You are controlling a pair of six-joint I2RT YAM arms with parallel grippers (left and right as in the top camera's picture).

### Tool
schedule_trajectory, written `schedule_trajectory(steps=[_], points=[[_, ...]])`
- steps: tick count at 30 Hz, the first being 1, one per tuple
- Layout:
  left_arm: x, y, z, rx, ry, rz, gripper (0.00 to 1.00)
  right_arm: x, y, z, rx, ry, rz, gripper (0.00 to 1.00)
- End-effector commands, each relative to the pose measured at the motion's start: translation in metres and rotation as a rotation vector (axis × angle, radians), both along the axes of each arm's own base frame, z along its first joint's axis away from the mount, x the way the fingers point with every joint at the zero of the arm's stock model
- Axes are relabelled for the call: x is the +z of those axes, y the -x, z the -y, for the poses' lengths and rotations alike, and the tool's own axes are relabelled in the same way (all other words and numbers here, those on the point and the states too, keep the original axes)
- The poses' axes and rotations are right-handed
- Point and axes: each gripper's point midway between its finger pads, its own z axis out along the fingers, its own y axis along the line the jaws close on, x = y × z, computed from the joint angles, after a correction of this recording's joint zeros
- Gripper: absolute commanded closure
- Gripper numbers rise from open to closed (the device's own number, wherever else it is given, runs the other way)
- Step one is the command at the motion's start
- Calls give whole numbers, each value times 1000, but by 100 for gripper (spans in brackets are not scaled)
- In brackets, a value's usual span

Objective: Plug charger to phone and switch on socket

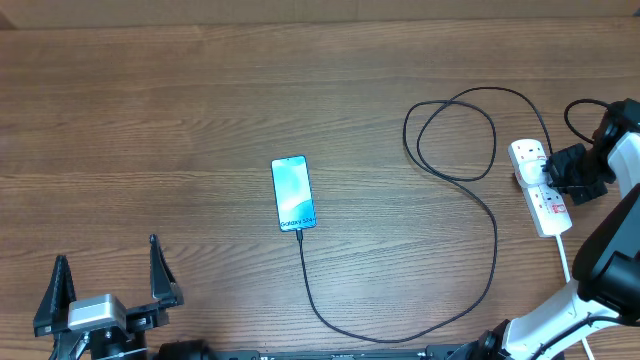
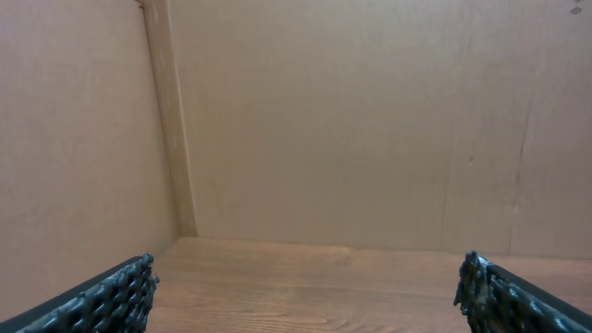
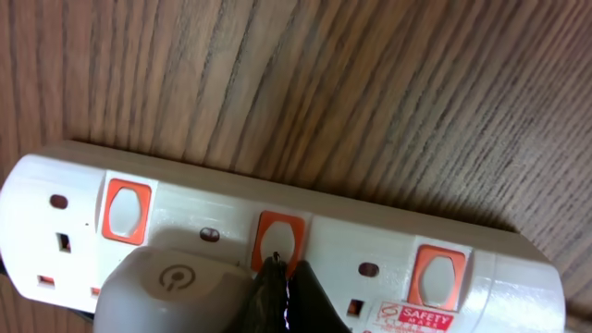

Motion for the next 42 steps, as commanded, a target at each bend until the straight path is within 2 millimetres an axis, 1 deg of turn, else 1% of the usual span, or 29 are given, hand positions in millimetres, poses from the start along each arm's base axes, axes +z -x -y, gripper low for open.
schedule_trajectory(steps=[1, 13, 18, 23, 35, 42], points=[[0, 2, 1, -8, 13, 12, 0, 5, -10, 2, 17, 14, 31, 96], [-1, 2, 1, -8, 14, 5, 1, 5, -13, 3, 20, 20, 43, 96], [-6, 1, 1, -8, 15, -15, 0, 2, -15, -7, 44, 16, 36, 96], [-7, 1, 1, -8, 15, -17, 1, -3, -16, -15, 64, 15, 32, 96], [-9, 1, 1, -8, 16, -27, 1, -4, -12, -17, 64, 4, 15, 96], [-9, 1, 1, -8, 16, -28, 1, -11, -6, -20, 64, -15, -19, 96]])
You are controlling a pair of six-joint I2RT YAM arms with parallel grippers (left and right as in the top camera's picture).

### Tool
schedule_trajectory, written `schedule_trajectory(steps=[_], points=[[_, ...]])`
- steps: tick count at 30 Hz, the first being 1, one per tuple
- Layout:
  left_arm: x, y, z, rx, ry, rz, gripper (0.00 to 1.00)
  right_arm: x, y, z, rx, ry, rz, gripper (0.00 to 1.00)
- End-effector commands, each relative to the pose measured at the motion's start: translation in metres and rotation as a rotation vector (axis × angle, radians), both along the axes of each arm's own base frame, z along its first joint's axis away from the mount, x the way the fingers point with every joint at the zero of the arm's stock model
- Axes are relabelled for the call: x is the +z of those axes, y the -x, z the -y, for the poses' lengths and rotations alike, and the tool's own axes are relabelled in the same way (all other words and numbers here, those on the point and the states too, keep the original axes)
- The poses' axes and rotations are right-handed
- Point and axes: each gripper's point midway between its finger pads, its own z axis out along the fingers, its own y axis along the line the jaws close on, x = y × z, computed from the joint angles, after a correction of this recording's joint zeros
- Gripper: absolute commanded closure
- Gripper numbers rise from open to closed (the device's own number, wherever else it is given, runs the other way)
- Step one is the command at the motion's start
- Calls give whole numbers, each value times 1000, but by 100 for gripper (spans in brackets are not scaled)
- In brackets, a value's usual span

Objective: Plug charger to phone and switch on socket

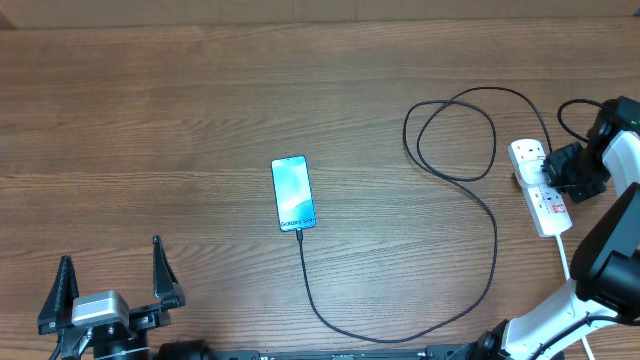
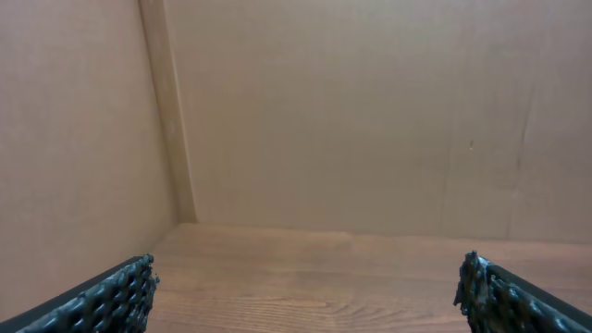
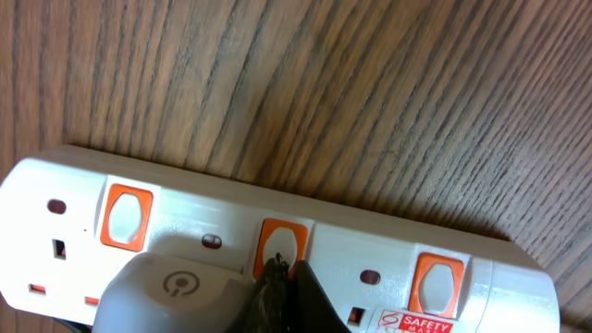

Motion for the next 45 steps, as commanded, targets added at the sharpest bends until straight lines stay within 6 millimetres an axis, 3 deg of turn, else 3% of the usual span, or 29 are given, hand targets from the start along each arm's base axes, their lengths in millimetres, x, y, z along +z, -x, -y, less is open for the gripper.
schedule_trajectory(steps=[1, 18, 27, 33, 40, 45], points=[[0, 2, 1, -7, 11, 11, 0, -10, -4, -17, 38, -53, -5, 96], [-2, 2, 1, -7, 11, 3, 0, -10, -6, -15, 63, -47, 2, 96], [-2, 2, 1, -7, 11, 1, 0, -34, 4, -29, 88, -133, -63, 96], [-2, 2, 1, -7, 12, 1, 1, -35, 7, -32, 94, -153, -79, 96], [-2, 2, 1, -8, 12, 3, 0, -4, 15, -23, 68, -127, -102, 96], [0, -1, 12, -76, 33, 16, 1, 52, 16, -11, 46, -30, 8, 96]])
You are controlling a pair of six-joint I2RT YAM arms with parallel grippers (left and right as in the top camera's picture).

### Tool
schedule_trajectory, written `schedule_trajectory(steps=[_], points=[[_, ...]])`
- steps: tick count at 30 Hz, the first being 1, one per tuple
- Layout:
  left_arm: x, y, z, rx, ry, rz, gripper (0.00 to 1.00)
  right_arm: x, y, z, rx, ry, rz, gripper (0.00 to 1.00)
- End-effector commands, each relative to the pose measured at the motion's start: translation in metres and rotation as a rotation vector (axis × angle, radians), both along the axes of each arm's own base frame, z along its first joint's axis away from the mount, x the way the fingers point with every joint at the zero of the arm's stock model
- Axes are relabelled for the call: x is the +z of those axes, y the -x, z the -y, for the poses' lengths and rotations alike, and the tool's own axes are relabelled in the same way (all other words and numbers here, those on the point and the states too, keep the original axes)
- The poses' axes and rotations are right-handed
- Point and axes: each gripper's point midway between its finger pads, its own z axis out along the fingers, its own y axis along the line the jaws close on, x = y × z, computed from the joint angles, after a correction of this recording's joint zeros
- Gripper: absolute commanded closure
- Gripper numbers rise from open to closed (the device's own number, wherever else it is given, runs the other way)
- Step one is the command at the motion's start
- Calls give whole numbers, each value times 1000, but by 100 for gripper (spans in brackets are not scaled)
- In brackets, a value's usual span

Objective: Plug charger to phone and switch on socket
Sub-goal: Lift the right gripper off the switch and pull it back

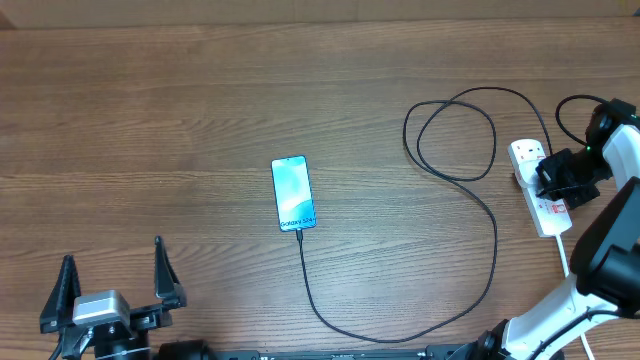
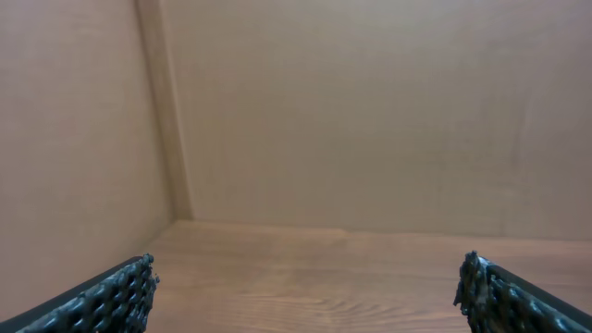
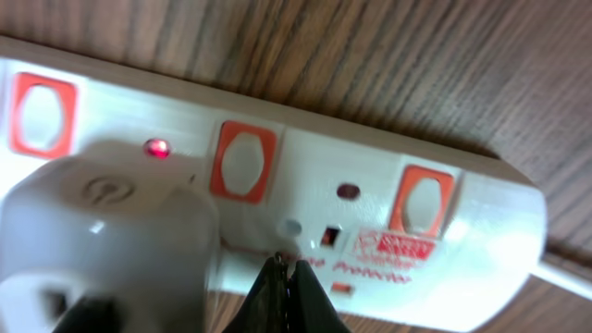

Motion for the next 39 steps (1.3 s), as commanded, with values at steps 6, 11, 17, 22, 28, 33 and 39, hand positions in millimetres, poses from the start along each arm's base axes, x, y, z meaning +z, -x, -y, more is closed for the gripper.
schedule_trajectory(steps=[6, 11, 17, 22, 28, 33, 39], points=[[1, -14, 19, -133, 117, 71, 1, 154, 0, 8, -13, 228, 393, 96], [-7, -35, 18, -161, 275, 145, 0, 240, 12, -8, -3, 324, 670, 96], [-36, -64, 15, -184, 375, 198, 1, 336, 7, -56, 84, 207, 1042, 96], [-59, -79, 14, -194, 379, 241, 0, 413, -2, -94, 216, 79, 1344, 96], [-91, -91, 13, -185, 384, 217, 1, 506, 21, -132, 326, -2, 1688, 96], [-116, -98, 11, -173, 429, 177, 1, 574, 54, -151, 422, 83, 1951, 96], [-127, -100, 7, -153, 449, 161, 0, 598, 81, -168, 522, 157, 2057, 84]])
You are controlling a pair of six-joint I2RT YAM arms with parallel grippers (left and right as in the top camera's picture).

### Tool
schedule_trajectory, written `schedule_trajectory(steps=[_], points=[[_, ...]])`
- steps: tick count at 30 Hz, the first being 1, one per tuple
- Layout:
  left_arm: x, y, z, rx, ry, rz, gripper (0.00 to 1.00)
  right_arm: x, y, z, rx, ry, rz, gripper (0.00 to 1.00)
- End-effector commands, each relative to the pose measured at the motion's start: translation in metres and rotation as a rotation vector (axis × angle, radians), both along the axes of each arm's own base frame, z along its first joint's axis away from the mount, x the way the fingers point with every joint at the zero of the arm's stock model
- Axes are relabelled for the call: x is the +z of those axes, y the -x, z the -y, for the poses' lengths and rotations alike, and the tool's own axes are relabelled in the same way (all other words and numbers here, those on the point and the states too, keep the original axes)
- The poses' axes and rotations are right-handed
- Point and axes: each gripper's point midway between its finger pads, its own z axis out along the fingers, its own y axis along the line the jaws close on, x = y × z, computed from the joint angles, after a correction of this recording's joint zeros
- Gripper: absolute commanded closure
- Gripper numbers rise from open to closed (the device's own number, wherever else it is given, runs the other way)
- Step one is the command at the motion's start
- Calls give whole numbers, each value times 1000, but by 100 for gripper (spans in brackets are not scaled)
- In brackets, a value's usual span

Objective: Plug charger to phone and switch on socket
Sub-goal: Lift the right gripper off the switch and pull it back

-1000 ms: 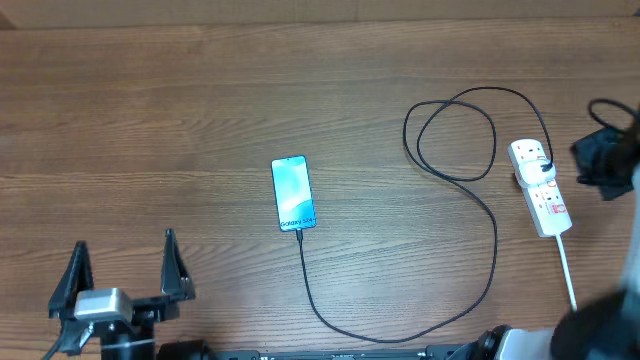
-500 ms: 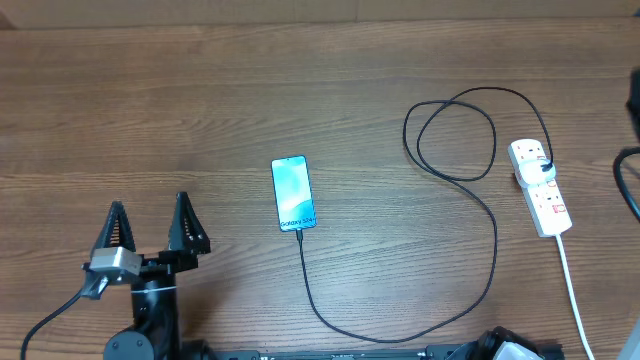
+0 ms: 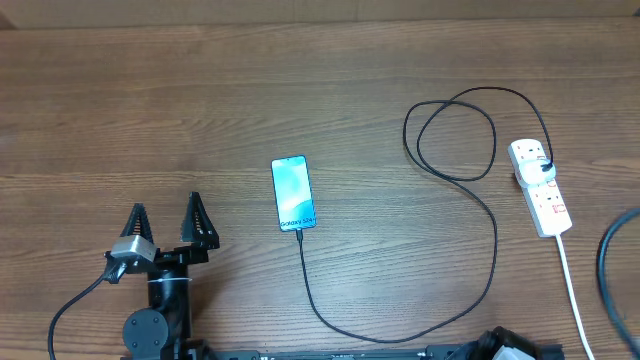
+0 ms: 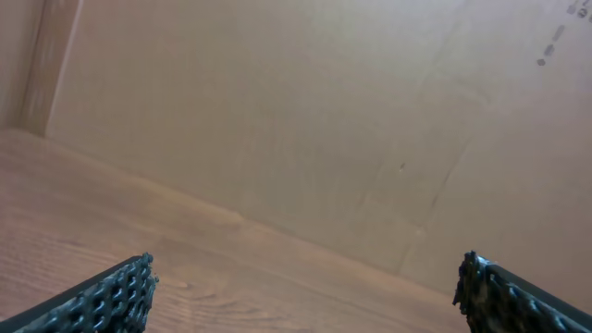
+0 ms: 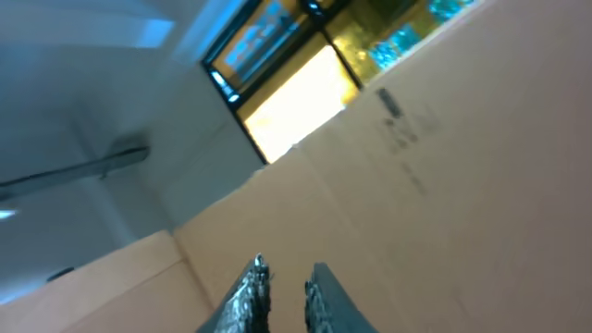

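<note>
The phone lies face up mid-table with its screen lit. A black cable runs from the phone's near end in a long loop to the white charger plug, which sits in the white power strip at the right. My left gripper stands open left of the phone, holding nothing; in its own view only bare table and cardboard wall show. My right gripper points up at the cardboard wall, its fingers a narrow gap apart and empty. It is outside the overhead view.
A brown cardboard wall borders the wooden table. A dark arm cable curves along the right edge of the overhead view. The strip's white lead runs toward the front edge.
My right gripper has left the power strip and now points upward, out of the overhead view, its tips slightly apart. My left arm has shifted right and farther onto the table, still open.
My shut right fingertips rested on the strip's middle orange switch, beside the charger, at the two oldest moments. Then a red light glowed by the charger and the tips sat lower on the strip. Now the right arm is withdrawn. The phone stayed plugged in throughout.
</note>
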Motion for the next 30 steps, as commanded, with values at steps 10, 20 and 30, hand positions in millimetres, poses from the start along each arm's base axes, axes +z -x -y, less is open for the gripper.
schedule_trajectory(steps=[10, 20, 30], points=[[-20, -2, -3, 12, 27, -68, 0, -34, 22, -50, 249, 182, -117, 87], [-54, -3, -3, 14, 36, -204, 0, -40, 53, -68, 161, 253, -73, 88], [-58, -3, -3, 14, 37, -222, 0, -34, 87, -96, 263, 281, -11, 88]])
